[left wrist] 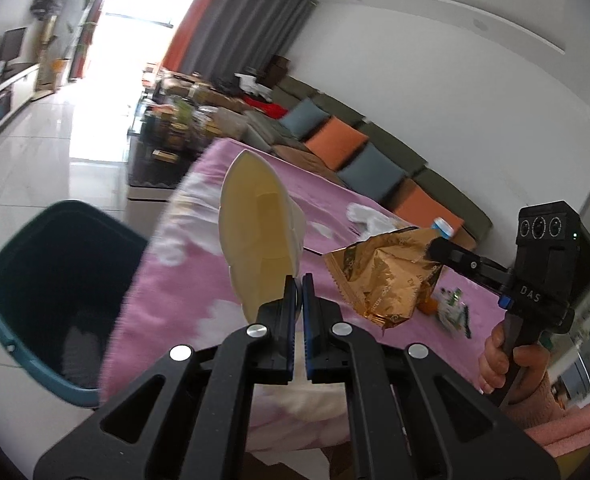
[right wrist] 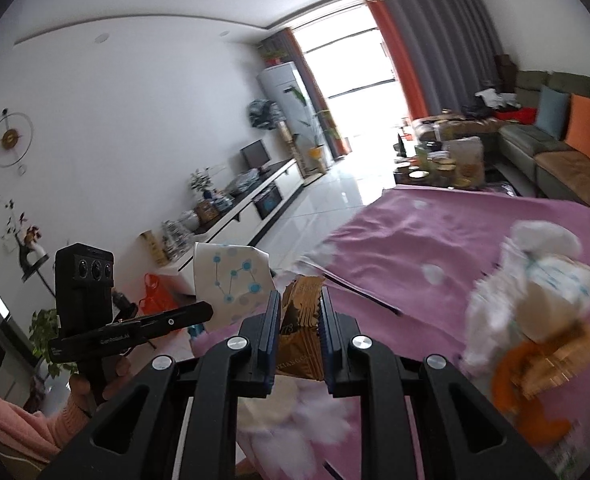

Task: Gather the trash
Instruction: 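Carry the paper cup and gold wrapper over the teal bin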

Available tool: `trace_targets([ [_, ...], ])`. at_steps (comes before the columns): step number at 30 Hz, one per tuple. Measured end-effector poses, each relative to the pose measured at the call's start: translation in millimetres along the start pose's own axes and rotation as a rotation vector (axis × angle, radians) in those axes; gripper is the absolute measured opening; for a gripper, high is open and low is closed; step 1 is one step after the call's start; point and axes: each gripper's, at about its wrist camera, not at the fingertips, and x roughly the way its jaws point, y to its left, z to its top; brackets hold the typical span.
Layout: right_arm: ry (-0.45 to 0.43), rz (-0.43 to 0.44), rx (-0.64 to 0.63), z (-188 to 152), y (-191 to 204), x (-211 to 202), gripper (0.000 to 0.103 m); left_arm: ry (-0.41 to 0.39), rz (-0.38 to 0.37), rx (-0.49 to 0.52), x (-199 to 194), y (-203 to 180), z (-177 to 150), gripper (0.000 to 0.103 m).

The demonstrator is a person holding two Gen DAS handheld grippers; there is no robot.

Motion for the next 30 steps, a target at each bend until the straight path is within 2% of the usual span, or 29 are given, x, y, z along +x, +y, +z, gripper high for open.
trace_targets([
  [7, 0.034, 0.074, -0.054, 20.7, 21.5, 42.8, 0.017, -0.057, 0.098, -0.052, -36.4, 31.8, 5.3, 0.004],
  [16, 0.097, 0.139, -0.105, 37.5, 50.0, 105.4, 0.017, -0.071, 0.2, -0.118, -60.1, 76.1, 7.5, 0.004],
  [23, 0.142, 0.151, -0.121, 43.4, 62.6, 140.9, 0.017, -0.055, 0.242, -0.169, -65.1, 106.0, 3.9, 0.004],
  [30, 0.177, 0.144, -0.128, 42.8, 69.5, 164.7, 0.017, -0.035, 0.27, -0.199, -53.0, 116.4, -1.6, 0.004],
])
